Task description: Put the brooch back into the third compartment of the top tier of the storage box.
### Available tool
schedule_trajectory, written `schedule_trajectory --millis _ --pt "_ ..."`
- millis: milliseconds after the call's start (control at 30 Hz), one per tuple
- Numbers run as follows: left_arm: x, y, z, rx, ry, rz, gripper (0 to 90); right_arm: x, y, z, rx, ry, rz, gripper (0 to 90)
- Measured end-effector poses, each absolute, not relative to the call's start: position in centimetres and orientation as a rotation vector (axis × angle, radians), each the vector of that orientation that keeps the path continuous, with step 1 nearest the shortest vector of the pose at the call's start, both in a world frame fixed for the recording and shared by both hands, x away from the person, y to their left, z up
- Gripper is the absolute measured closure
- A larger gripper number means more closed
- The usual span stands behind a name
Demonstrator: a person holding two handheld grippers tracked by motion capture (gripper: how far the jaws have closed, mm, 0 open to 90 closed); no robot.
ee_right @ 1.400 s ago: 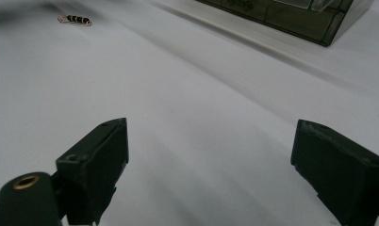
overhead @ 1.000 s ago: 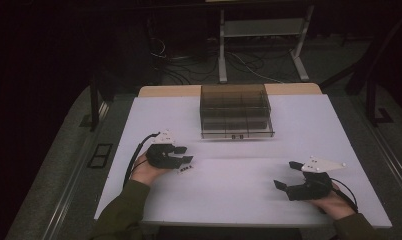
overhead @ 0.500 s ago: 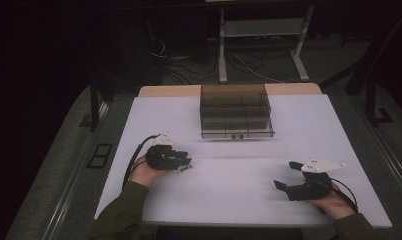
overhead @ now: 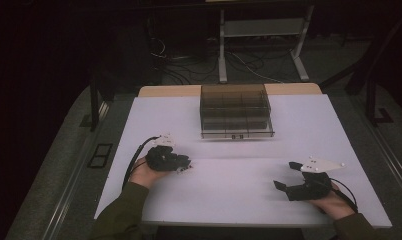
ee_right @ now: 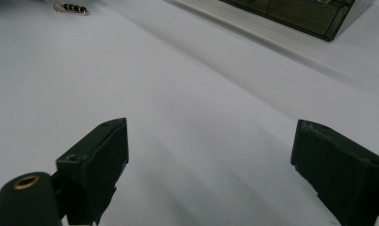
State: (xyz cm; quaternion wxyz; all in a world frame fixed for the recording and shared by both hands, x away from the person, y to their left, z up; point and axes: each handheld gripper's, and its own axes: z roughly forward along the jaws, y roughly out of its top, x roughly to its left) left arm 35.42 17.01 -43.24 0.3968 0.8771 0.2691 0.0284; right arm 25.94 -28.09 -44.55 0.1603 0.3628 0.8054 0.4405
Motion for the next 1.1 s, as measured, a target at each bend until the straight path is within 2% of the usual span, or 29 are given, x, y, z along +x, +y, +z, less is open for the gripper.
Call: schedule_trajectory --millis 433,1100 --pt "35.47 16.8 -43.91 2.259 0.7 0.048 75.2 25.94 -28.12 -44.55 1.036 2.303 1.256 11.1" --pt "35.48 16.48 -44.3 2.321 0.666 0.082 77.8 25.94 -28.12 -44.58 1.038 2.304 1.248 11.2"
